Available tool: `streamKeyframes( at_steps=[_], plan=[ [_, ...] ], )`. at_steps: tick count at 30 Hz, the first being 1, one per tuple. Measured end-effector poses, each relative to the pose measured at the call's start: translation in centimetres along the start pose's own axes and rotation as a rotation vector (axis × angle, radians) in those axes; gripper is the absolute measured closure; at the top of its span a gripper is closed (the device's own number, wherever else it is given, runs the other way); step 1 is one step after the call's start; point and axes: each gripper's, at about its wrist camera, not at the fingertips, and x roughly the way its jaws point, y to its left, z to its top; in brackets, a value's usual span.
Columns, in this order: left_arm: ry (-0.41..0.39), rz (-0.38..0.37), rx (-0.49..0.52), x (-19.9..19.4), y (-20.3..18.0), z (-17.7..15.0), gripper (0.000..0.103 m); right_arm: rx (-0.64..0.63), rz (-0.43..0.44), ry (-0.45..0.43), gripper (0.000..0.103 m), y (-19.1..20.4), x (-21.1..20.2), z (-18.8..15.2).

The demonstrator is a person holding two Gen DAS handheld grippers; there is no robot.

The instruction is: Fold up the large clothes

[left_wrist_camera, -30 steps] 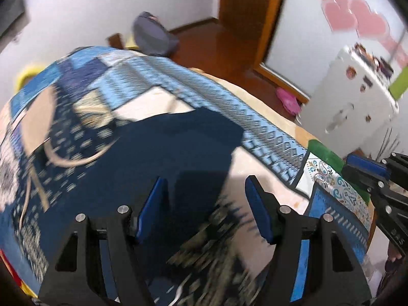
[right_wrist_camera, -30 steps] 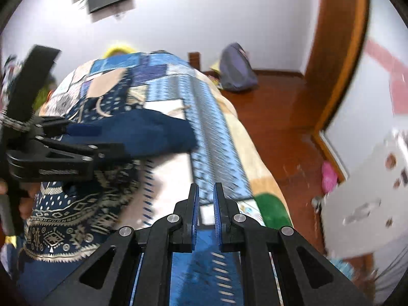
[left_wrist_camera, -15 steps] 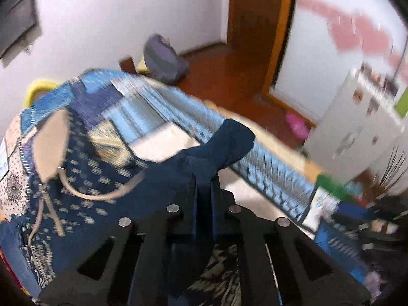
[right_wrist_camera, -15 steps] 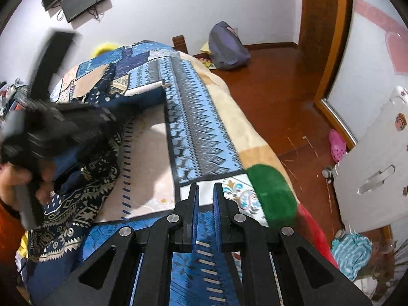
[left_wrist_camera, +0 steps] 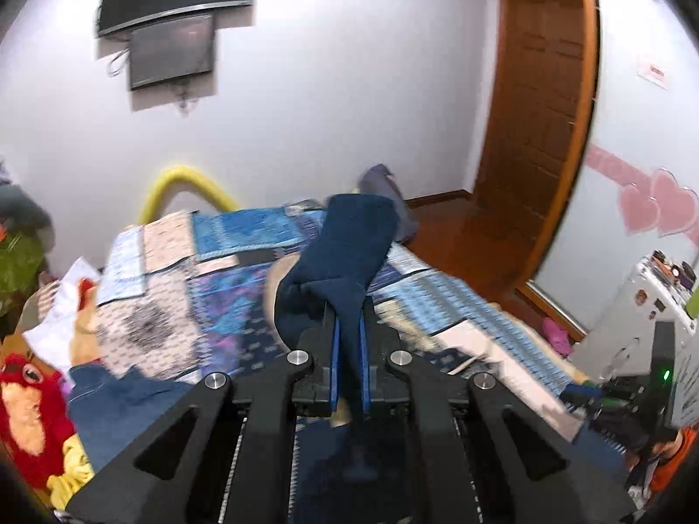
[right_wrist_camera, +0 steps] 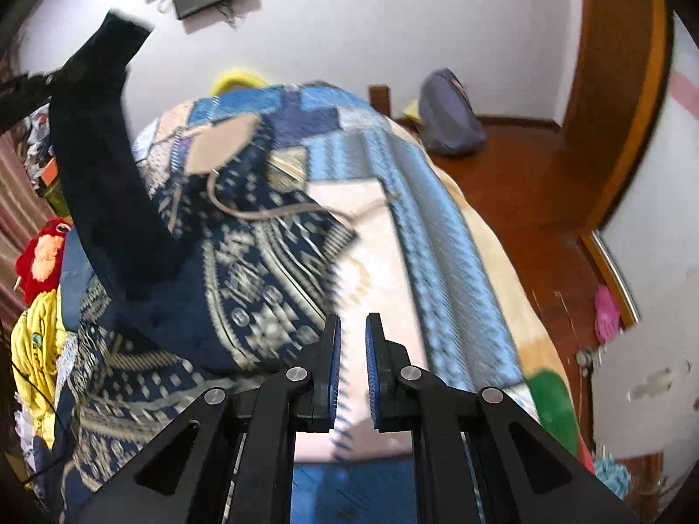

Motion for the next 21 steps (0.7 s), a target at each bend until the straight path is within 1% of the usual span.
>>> streamKeyframes(
  at_steps=[2, 5, 9, 13, 14, 15, 18, 21],
  plan=[
    [0.014, 0.022, -0.014, -0.2, 2.3, -1.6, 0.097, -0.035, 0.002, -0.008, 0.096, 1.6, 0.5, 0.7],
    [0.051, 0.023, -0.053, 0.5, 5.6, -4.6, 0.097, -0.081, 0.009, 0.000, 0.096, 3.9, 1.8, 1.8],
    [0.137, 0.049, -0.116, 2.3, 9.0, -9.4, 0.097, -0.115, 0.014, 0.059, 0.096, 5.9, 4.7, 2.5],
    [0.235, 0.058, -0.202, 3.7, 11.8, -14.9, 0.097, -0.196, -0.056, 0.161, 0.096, 7.5, 8.7, 1.6],
    [0.253, 0.059, -0.212, 3.8, 12.0, -15.8, 0.097, -0.220, -0.080, 0.168, 0.096, 7.7, 9.2, 1.3],
    [0.270, 0.061, -0.227, 4.0, 12.4, -16.9, 0.097, -0.245, -0.099, 0.163, 0.096, 7.9, 9.4, 1.1],
    [0.291, 0.051, -0.275, 4.1, 13.1, -19.5, 0.097, -0.357, -0.203, 0.116, 0.096, 9.1, 9.5, 0.2],
    [0.306, 0.042, -0.320, 4.0, 13.6, -21.6, 0.097, -0.422, -0.260, 0.100, 0.096, 9.7, 9.6, -0.3]
  ],
)
